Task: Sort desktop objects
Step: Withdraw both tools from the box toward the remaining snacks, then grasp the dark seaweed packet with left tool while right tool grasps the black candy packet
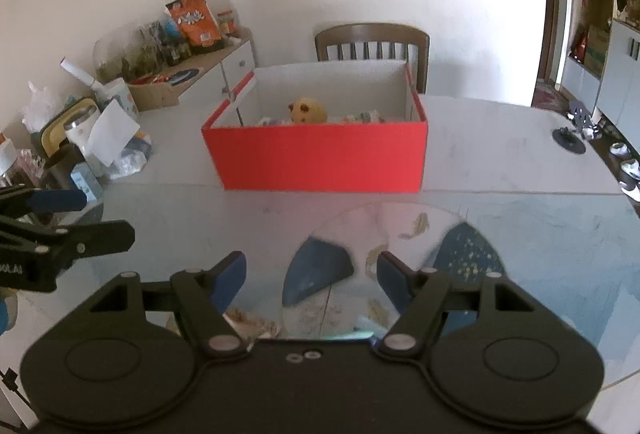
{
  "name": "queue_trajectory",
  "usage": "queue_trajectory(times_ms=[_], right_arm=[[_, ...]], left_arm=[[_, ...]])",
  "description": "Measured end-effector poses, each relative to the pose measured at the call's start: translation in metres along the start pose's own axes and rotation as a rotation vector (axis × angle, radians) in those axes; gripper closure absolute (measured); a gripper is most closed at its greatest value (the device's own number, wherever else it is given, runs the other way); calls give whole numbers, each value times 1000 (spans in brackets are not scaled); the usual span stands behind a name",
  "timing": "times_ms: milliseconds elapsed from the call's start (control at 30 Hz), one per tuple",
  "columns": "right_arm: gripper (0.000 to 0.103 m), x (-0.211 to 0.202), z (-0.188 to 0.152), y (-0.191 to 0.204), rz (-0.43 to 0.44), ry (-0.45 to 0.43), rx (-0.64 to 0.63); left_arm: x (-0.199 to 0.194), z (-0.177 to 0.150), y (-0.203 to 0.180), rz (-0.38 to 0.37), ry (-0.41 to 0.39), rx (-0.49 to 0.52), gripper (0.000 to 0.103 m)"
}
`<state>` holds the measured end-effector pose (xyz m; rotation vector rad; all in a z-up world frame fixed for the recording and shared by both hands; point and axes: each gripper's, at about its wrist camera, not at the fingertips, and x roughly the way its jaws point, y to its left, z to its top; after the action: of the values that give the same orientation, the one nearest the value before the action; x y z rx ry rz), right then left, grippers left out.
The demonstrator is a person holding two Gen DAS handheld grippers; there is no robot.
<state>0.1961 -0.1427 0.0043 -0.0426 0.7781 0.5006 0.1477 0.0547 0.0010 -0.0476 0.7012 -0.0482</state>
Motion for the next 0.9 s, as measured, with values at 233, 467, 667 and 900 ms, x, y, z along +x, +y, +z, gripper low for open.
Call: queue_trajectory(times_ms=[233,467,667,900], right_arm=[[31,9,-24,12,-14,32,-34],[31,22,-47,17,-15,79,-25],[32,30,-61,20,-24,113,-17],[32,36,-71,21,-34,139,-12]], left_arm=[[-1,-37,1,-9,21,29,0],[6,-68,2,-37,75,33,0],[17,-85,3,-50,115,31,0],[23,-101,-3,-71,140,36,1]])
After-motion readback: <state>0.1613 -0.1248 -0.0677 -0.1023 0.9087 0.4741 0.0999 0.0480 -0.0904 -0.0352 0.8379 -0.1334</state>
